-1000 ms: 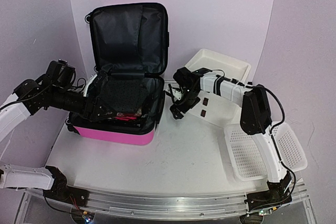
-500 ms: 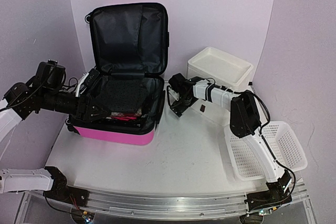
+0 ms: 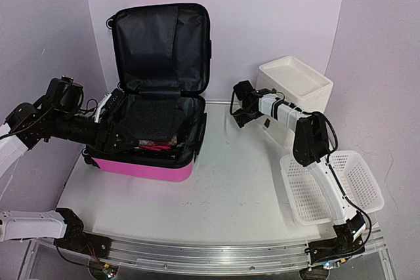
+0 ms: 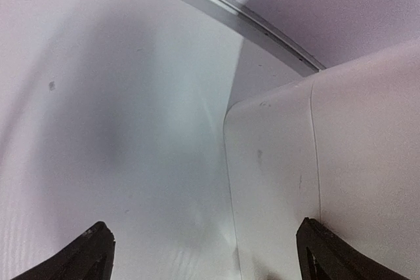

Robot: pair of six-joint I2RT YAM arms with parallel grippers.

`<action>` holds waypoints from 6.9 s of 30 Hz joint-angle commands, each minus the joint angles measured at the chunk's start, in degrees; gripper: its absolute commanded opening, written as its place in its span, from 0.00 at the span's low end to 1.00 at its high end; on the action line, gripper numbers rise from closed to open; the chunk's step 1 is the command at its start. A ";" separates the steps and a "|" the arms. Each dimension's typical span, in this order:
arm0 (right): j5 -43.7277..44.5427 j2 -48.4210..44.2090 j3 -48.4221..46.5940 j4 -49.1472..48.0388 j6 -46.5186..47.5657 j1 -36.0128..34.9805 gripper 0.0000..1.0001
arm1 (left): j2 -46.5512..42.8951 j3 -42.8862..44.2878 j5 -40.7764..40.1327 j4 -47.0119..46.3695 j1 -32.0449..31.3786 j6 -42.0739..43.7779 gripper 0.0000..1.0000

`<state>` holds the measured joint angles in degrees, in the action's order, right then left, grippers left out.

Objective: Open, take out, and arrange the luggage

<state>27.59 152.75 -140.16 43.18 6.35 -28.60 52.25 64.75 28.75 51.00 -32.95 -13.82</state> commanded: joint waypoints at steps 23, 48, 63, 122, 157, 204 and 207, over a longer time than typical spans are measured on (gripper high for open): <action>-6.33 -9.71 -4.16 2.37 1.76 0.90 0.98 | 4.79 4.16 -0.69 -1.31 -0.08 -3.21 0.79; -31.03 -71.65 71.88 34.05 -35.74 -12.32 0.98 | 6.26 -3.04 -0.97 -13.25 -0.10 -4.02 0.79; -17.42 -73.10 80.58 21.98 -47.49 -15.61 0.61 | -5.17 -10.02 -0.69 -13.39 -0.07 -5.76 0.80; -30.52 -69.64 67.77 3.55 -29.41 -19.76 0.98 | 10.09 0.25 -10.89 -4.56 -1.35 10.48 0.82; -34.70 -70.40 68.12 -8.79 -47.57 -19.63 0.98 | 42.04 3.10 -33.75 -36.50 -1.24 75.70 0.29; -35.91 0.31 -5.51 -29.71 -89.86 -20.38 0.51 | 24.00 -1.76 -23.94 -32.17 -4.48 59.75 0.00; -35.27 0.90 -6.09 -30.86 -88.74 -20.29 0.39 | 23.12 -1.98 -23.19 -31.64 -4.57 58.34 0.00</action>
<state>-10.61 152.64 -142.69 15.75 -83.61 -49.17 79.22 62.41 2.20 20.32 -36.67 47.24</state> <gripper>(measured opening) 0.458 0.032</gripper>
